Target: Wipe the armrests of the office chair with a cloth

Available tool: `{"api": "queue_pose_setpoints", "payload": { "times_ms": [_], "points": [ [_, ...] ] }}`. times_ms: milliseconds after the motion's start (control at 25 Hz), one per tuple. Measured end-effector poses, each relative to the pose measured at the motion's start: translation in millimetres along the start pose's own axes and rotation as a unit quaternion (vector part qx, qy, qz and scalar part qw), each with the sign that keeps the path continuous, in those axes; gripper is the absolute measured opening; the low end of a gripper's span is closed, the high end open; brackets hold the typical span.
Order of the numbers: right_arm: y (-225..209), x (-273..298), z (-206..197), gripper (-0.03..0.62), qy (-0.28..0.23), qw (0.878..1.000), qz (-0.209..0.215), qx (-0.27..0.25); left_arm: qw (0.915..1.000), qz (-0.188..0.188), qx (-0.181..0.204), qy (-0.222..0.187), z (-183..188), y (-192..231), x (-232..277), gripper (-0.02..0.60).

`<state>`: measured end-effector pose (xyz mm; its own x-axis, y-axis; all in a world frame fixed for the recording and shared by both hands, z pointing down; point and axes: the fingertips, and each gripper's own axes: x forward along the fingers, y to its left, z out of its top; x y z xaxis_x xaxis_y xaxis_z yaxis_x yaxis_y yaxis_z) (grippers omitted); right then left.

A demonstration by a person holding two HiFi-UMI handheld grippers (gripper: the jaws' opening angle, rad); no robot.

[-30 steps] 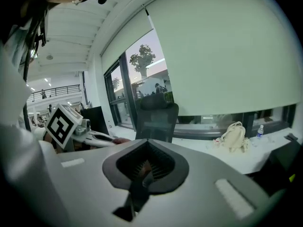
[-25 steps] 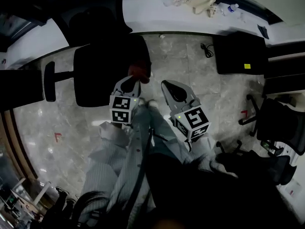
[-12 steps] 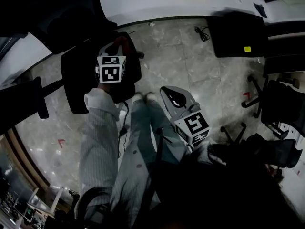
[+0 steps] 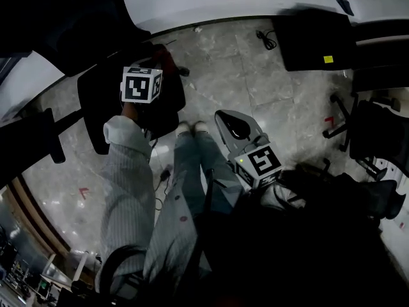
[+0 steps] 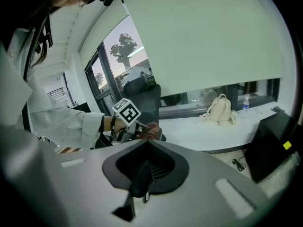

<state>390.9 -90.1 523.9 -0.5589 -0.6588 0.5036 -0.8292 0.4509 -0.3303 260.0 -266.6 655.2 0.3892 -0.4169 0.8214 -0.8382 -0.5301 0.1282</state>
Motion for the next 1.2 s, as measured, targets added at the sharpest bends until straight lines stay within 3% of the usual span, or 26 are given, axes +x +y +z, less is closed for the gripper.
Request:
{"api": "queue_pose_setpoints", "payload": {
  "times_ms": [160,320,480,680,1040,1200],
  "points": [
    [11.5,7.4,16.3,0.002,-0.015,1.0,0.02,-0.015,0.9983,-0.056,-0.015,0.012,-41.9,-42.9,-33.0,0.025],
    [21.5,13.1,30.9,0.002,-0.027,0.999,0.035,-0.022,0.998,-0.058,-0.024,0.004,-76.4,-69.7,-66.6,0.025],
    [30.3,17.6,33.1,0.002,-0.024,0.998,0.043,-0.025,0.9986,-0.048,-0.025,-0.002,-87.7,-69.9,-80.7,0.025],
    [24.2,25.0,23.1,0.002,-0.013,0.999,0.032,-0.014,0.9997,-0.024,0.004,0.008,-62.6,-33.1,-39.7,0.026],
    [-14.2,15.3,0.2,0.002,-0.003,1.0,-0.016,0.025,0.9987,0.034,-0.037,0.01,15.9,59.6,34.8,0.026],
    [-28.2,5.9,-6.6,0.002,-0.003,0.999,-0.03,0.035,0.9982,0.058,0.01,0.012,28.0,56.1,38.5,0.025]
  ]
}}
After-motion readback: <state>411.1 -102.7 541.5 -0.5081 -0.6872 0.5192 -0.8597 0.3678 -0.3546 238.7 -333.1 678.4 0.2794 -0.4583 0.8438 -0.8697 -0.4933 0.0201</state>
